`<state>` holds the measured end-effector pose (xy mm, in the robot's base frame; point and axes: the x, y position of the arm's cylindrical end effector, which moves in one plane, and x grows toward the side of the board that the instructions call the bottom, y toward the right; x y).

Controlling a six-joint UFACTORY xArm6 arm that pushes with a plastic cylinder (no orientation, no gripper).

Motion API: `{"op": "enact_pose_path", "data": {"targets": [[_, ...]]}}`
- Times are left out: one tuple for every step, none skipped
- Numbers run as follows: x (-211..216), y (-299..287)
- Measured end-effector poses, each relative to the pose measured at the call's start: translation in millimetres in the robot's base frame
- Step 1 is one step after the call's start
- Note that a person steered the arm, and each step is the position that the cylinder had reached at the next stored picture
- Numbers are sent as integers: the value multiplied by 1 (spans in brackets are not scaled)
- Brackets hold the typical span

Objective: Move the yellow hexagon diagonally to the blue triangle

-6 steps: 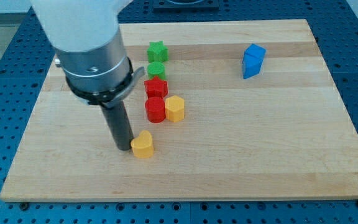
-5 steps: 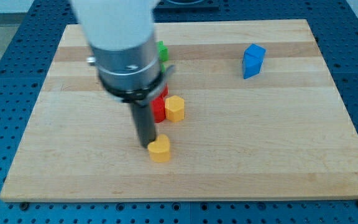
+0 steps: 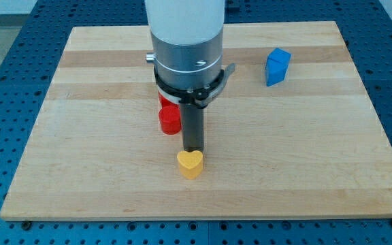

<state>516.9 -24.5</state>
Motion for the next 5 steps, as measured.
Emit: {"op": "enact_pose_path", "data": {"targets": [[0,-7],[0,-10],[-27,-9],[-64,9],[-107,48]]}}
